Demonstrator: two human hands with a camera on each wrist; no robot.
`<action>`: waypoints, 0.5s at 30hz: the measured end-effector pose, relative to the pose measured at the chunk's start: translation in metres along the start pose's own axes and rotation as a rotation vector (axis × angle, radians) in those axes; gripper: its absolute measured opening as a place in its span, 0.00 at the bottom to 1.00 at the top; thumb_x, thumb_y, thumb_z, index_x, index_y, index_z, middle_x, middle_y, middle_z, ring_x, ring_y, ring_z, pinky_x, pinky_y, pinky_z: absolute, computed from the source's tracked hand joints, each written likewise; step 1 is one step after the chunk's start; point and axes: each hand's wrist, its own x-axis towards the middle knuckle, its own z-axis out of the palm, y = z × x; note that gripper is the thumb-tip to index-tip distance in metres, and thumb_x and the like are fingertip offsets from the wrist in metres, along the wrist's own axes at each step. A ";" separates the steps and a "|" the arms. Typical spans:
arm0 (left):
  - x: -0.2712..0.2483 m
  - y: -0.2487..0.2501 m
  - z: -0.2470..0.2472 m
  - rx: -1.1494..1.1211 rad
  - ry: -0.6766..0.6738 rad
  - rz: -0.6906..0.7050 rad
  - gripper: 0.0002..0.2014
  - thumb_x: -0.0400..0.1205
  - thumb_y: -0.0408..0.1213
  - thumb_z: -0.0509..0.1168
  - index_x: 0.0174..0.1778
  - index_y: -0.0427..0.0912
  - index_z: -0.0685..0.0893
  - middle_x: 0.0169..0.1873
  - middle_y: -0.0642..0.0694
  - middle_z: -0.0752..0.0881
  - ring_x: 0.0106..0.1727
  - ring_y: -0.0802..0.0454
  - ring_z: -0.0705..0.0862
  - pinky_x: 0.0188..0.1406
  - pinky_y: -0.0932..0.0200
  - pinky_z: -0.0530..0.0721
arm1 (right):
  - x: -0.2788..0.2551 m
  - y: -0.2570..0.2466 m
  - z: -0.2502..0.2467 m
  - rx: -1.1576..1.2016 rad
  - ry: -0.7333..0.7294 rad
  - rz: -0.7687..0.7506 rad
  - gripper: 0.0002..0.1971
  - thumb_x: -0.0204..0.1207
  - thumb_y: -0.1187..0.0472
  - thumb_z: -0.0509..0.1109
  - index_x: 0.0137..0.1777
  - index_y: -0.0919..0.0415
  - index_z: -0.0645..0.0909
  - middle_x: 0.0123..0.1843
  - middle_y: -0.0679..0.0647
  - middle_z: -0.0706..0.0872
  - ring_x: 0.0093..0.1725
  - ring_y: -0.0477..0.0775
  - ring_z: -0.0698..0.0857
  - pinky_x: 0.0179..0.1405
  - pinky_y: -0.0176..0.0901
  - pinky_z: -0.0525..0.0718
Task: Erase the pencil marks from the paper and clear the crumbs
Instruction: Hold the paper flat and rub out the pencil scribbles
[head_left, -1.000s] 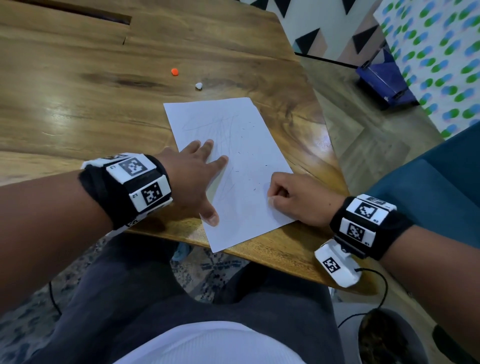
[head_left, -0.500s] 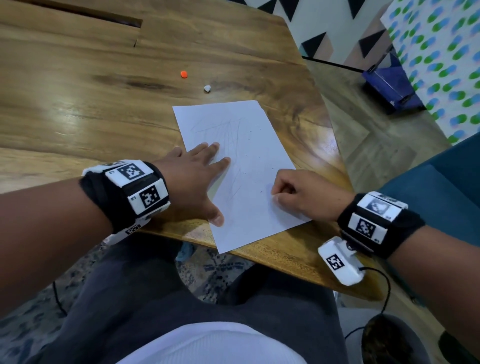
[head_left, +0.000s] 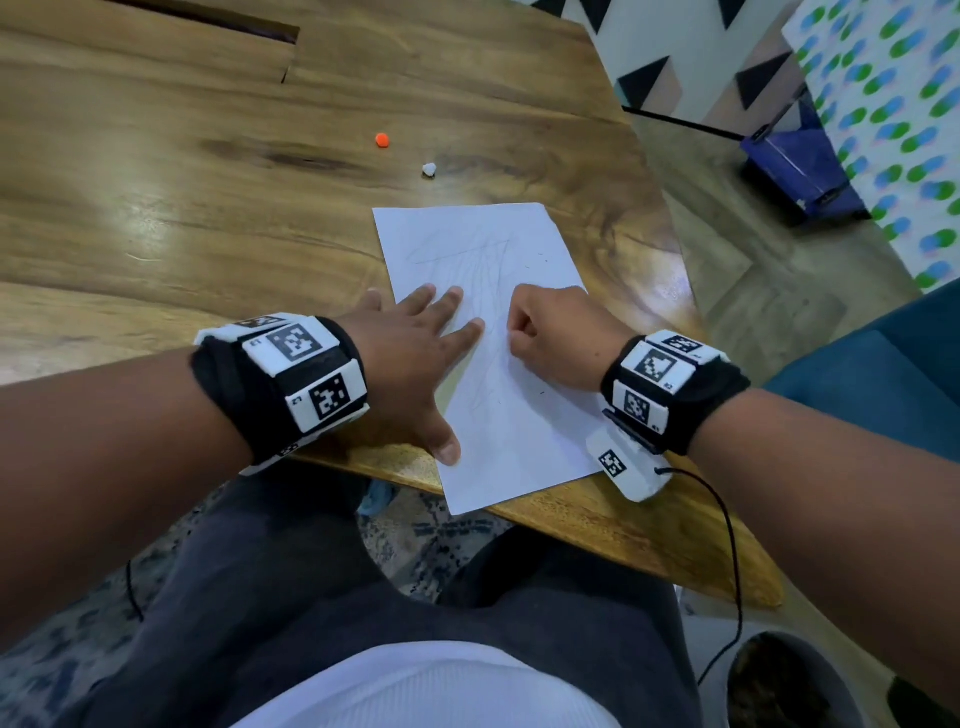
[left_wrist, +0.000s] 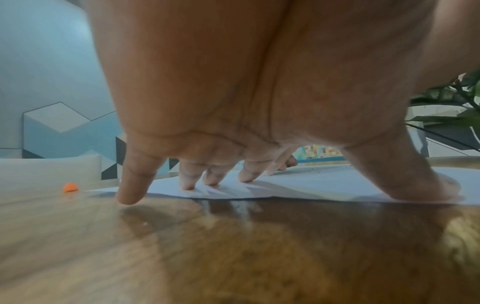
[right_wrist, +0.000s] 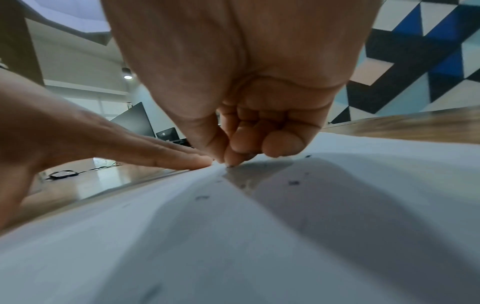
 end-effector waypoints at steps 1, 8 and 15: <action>0.000 0.000 0.000 -0.004 0.002 -0.001 0.70 0.63 0.82 0.66 0.89 0.52 0.34 0.89 0.42 0.32 0.90 0.41 0.35 0.83 0.29 0.57 | -0.006 -0.002 0.001 0.004 -0.019 -0.029 0.04 0.79 0.58 0.63 0.48 0.56 0.78 0.41 0.51 0.86 0.44 0.56 0.84 0.39 0.48 0.83; 0.002 -0.001 0.000 -0.023 -0.024 0.002 0.70 0.63 0.82 0.67 0.89 0.53 0.33 0.88 0.43 0.29 0.89 0.42 0.33 0.83 0.27 0.55 | -0.037 -0.019 0.014 -0.034 -0.263 -0.362 0.05 0.80 0.56 0.68 0.51 0.55 0.81 0.39 0.45 0.85 0.38 0.48 0.81 0.40 0.42 0.79; 0.004 -0.004 0.003 -0.007 -0.014 0.011 0.71 0.61 0.84 0.64 0.89 0.53 0.32 0.88 0.44 0.30 0.90 0.42 0.34 0.83 0.27 0.57 | 0.006 -0.002 -0.001 0.079 -0.042 -0.025 0.03 0.77 0.57 0.65 0.45 0.55 0.78 0.37 0.48 0.87 0.43 0.54 0.86 0.45 0.51 0.87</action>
